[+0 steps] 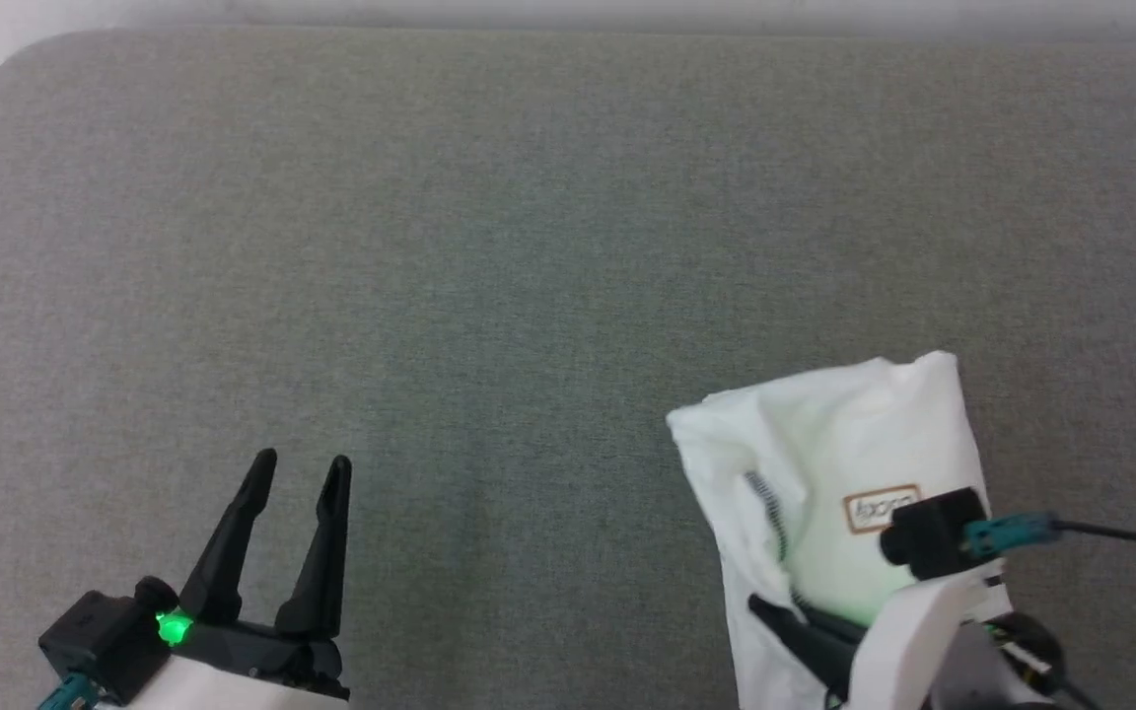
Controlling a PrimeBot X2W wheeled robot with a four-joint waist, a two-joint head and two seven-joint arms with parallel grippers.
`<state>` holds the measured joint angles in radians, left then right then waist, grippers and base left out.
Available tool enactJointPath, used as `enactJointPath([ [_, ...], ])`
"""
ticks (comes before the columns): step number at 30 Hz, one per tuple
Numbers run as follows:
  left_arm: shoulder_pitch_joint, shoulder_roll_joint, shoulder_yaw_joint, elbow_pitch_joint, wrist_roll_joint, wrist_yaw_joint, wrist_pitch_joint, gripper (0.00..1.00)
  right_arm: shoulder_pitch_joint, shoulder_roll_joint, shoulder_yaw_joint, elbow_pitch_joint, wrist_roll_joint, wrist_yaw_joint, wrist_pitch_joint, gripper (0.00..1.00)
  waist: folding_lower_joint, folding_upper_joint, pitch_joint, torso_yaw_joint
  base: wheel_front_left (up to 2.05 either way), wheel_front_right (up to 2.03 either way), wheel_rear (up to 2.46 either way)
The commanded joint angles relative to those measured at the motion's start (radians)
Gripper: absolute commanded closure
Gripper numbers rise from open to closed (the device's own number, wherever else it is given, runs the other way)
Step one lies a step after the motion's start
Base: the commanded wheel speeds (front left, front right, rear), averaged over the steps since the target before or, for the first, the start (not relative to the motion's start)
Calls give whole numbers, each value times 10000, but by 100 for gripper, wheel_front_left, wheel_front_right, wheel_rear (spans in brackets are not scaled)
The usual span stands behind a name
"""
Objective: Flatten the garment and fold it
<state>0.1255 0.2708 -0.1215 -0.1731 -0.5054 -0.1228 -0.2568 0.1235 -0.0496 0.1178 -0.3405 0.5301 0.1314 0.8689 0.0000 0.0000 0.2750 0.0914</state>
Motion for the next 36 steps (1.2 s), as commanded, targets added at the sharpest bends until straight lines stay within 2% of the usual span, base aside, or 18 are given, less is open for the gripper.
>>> enactJointPath([
  [1,-167,-22,-45,52,-93,-72,-49,0,-72,-6,247,257,82,-7,-165,100,0,0,-38,139,0,0,0],
  [5,-185,-19,-140,150,-153,-74,-49,0,-269,-6,474,1089,-153,-7,-634,100,0,0,-106,337,0,0,0],
  [8,-175,-12,-183,201,-179,-76,-49,0,-452,-6,305,1822,-528,-7,-967,51,0,0,-159,439,0,0,0],
  [9,-180,-9,-214,220,-185,-76,-49,0,-504,-6,249,2053,-687,-7,-995,0,0,0,-181,476,0,0,0],
  [12,-182,-1,-285,281,-203,-77,-49,0,-668,-6,249,2420,-972,-7,-949,0,0,0,-267,537,0,0,0],
  [15,-143,18,-328,339,-209,-77,-49,0,-794,-6,302,2238,-814,-7,-826,0,0,0,-401,529,0,0,0],
  [20,20,53,-405,378,-222,-77,-49,0,-871,-6,62,843,-817,-7,-248,0,0,0,-644,420,0,0,0],
  [24,131,40,-425,319,-259,-78,-49,0,-998,-6,-726,-551,-1291,-7,-164,0,0,0,-658,254,0,0,0],
  [27,145,35,-386,262,-270,-77,-49,0,-1114,-8,-1416,-1053,-1903,-7,-246,0,0,0,-575,111,0,0,0],
  [31,58,64,-344,196,-291,-77,-49,0,-998,-113,-1829,-874,-2576,-7,-86,0,0,0,-382,-43,0,0,0],
  [36,-176,149,-375,118,-338,-77,-49,0,-850,-383,-1890,97,-2665,-7,338,0,0,0,-78,-69,0,0,0],
])
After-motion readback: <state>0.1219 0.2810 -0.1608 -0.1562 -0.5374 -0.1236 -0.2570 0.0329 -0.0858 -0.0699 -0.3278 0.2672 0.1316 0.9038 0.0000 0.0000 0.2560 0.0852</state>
